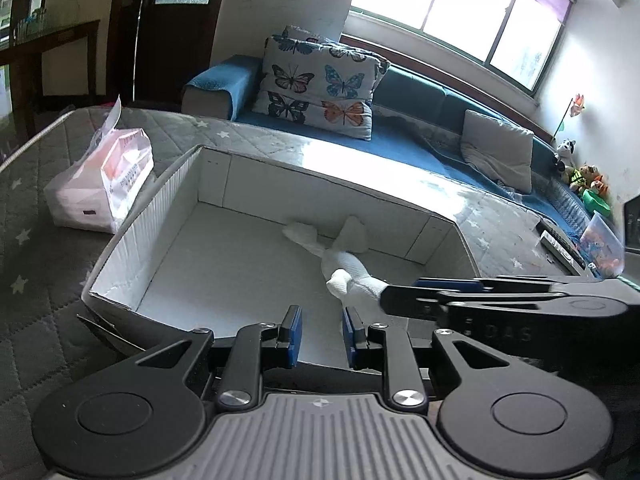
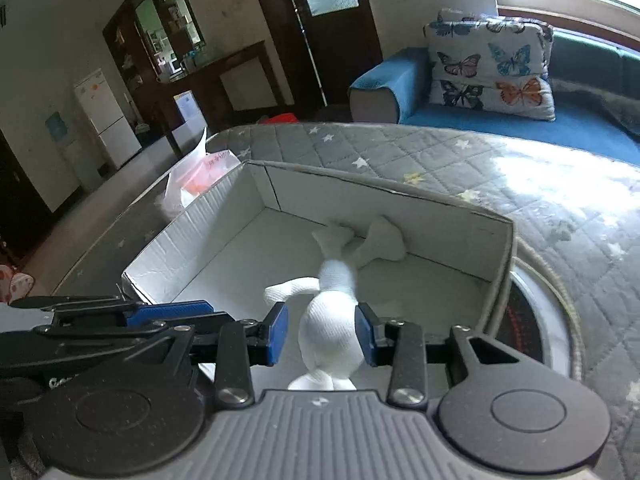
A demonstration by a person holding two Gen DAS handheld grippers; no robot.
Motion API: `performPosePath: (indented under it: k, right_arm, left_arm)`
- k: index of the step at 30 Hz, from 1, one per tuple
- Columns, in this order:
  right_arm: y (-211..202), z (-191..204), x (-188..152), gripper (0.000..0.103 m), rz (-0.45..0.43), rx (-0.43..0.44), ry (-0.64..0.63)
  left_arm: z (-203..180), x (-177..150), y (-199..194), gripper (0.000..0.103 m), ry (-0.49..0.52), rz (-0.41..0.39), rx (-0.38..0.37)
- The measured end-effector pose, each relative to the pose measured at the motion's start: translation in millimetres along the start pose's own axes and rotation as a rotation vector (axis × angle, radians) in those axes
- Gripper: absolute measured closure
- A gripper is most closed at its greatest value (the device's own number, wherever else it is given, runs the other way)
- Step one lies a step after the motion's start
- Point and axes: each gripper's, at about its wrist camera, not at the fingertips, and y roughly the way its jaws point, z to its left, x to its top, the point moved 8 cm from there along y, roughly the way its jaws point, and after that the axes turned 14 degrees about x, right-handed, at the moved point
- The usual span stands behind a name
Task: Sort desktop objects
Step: 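Carry the rabbit into the gray box and open the right gripper, then move the right gripper to the tan peanut toy and grasp it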
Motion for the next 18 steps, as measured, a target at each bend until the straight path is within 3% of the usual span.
performPosePath:
  k: [8, 18]
  right_arm:
    - [-51.1, 17.4, -17.1, 0.064, -0.095, -0.048, -0.036]
    - [-104.7, 36.8, -65.1, 0.052, -0.182, -0.124, -0.063]
  left_arm:
    - [-20.6, -14.8, -26.5, 0.076, 0.075, -0.046, -0.005]
    - [-46.3, -48.4, -60.9, 0.069, 0.126, -0.066, -0.037]
